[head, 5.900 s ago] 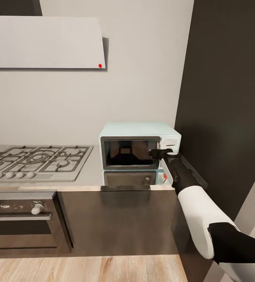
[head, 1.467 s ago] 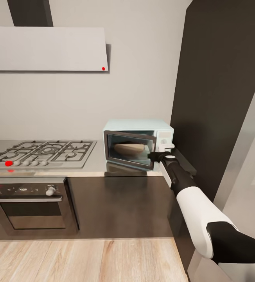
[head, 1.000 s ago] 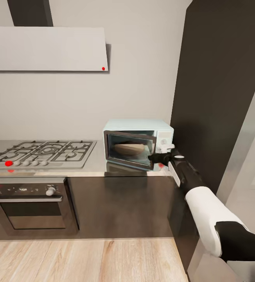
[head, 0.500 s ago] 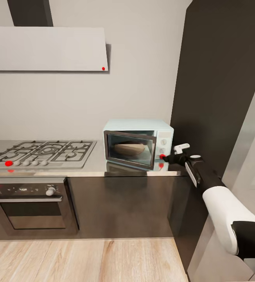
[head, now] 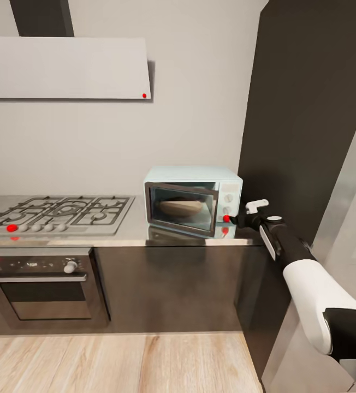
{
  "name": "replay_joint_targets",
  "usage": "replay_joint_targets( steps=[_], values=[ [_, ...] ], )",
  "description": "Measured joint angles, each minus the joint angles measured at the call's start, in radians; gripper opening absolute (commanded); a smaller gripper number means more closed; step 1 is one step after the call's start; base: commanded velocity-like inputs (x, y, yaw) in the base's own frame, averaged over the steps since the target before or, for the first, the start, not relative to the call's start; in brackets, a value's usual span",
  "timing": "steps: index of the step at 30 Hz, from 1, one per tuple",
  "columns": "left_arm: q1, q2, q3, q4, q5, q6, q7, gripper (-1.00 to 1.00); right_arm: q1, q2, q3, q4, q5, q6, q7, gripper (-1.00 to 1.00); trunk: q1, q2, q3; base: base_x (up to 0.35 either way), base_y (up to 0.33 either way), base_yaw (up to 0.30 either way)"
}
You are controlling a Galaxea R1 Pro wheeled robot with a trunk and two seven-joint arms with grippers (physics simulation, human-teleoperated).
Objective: In the kitchen, take the popcorn bag from the countertop, put it into the microwave, and heat it until the popcorn is cooked so the cooked popcorn ends up inside the bag.
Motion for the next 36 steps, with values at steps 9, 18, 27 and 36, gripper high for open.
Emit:
replay_joint_targets(
  steps=[9, 18, 27, 36],
  values=[
    [0.0, 0.0, -0.001, 0.0, 0.0, 0.0, -0.001, 1.0, 0.0, 0.024, -0.004, 0.002, -0.007, 0.0, -0.03, 1.0, 0.0, 0.0, 0.0, 0.242, 0.0, 0.0],
    [0.0, 0.0, -0.001, 0.0, 0.0, 0.0, -0.001, 1.0, 0.0, 0.034, -0.003, 0.001, -0.005, 0.007, -0.03, 1.0, 0.0, 0.0, 0.0, 0.058, 0.0, 0.0],
    [0.0, 0.0, -0.001, 0.0, -0.001, 0.0, -0.001, 1.0, -0.001, 0.071, -0.004, 0.001, 0.014, 0.011, -0.034, 1.0, 0.0, 0.0, 0.0, 0.0, 0.0, 0.0],
    [0.002, 0.003, 0.0, -0.006, 0.0, 0.0, 0.001, 1.0, 0.0, 0.079, -0.009, -0.008, 0.053, 0.008, -0.043, 1.0, 0.0, 0.0, 0.0, 0.0, 0.0, 0.0]
  ],
)
